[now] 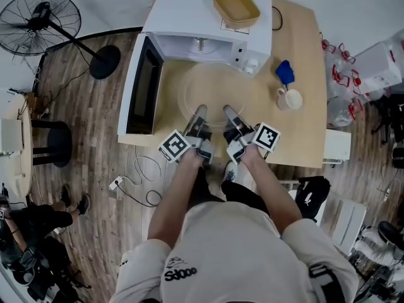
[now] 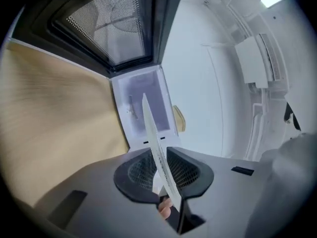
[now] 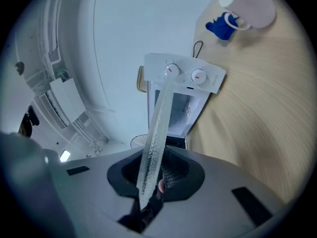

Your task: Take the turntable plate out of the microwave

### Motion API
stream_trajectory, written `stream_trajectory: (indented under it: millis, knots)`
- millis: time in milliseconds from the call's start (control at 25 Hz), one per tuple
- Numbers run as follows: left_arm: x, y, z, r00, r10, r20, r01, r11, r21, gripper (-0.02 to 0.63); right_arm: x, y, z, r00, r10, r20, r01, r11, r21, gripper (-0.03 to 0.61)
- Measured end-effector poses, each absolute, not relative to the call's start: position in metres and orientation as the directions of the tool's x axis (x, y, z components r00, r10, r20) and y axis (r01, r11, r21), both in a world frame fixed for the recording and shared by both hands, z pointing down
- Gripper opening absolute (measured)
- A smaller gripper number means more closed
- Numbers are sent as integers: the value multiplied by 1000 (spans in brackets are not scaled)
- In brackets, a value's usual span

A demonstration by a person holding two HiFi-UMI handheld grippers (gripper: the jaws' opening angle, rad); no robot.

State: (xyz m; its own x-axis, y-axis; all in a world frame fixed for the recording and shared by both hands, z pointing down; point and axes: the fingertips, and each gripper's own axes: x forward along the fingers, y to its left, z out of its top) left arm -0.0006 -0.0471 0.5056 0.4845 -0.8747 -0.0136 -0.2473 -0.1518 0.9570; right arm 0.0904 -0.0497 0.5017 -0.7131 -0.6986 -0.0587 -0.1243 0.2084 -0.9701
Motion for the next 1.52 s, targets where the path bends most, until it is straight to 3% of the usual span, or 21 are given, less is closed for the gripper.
stream_trajectory:
  millis: [240,480,800,1120,1520]
  knots:
    - [33,-9,455,490,-861,-133,-157,-238,958,66,115,-13,450,-732,-667,-140,-128,336,-933,31]
    - [43,15,421,521,-849,-91,-338,-303,891,74,134,12,407,-735,-641,-218,-119,439,-891,41]
    - [39,43,355,539,-818,-200,-427,-470,772,81,128,39,350,-769,-567,-296,-107,570,-815,44]
    - [43,66,298,526,-800,-287,-450,-549,705,78,129,59,312,-786,-504,-358,-60,639,-767,52]
    - [45,79,285,514,-803,-304,-452,-554,699,75,131,71,296,-800,-467,-377,-48,676,-735,54]
